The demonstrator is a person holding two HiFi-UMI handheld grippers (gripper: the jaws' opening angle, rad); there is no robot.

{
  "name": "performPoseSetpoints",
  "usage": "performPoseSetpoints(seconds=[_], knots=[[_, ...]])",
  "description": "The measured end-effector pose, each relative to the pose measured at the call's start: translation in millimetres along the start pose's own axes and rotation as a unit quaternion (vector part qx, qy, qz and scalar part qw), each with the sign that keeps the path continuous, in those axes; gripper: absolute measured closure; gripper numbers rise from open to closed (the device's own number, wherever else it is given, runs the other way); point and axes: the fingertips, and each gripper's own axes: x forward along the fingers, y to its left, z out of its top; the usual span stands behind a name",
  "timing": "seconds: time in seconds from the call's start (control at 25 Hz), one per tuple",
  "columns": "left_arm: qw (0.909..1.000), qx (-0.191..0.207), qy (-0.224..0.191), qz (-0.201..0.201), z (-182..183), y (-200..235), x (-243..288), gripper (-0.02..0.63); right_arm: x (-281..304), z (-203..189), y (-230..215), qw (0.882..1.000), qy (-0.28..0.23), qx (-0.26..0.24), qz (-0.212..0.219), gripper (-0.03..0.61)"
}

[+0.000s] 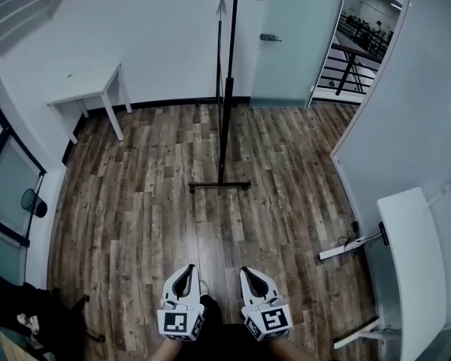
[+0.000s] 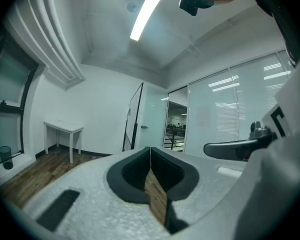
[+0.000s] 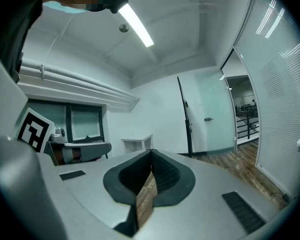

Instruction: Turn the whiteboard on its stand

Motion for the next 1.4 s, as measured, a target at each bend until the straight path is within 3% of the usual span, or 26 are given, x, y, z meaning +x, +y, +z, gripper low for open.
performPoseSetpoints(seconds=[0.4,0.72,1.04,1.4], knots=[[0.9996,-0.010,-0.009,-0.026,18,107,88,0.595,140,13,7,1.000,0.002,-0.005,-0.019,0.566],[0.9995,-0.030,-0.001,-0.009,13,154,129,0.595,210,11,-8,0.999,0.013,-0.004,-0.030,0.566],[0.9998,-0.017,-0.005,-0.004,17,190,208,0.595,295,17,-55,0.999,0.004,0.000,-0.038,0.566],[0.9998,-0.018,-0.002,-0.002,37,211,325,0.595,400,42,-136,0.999,0.005,0.005,-0.048,0.566]])
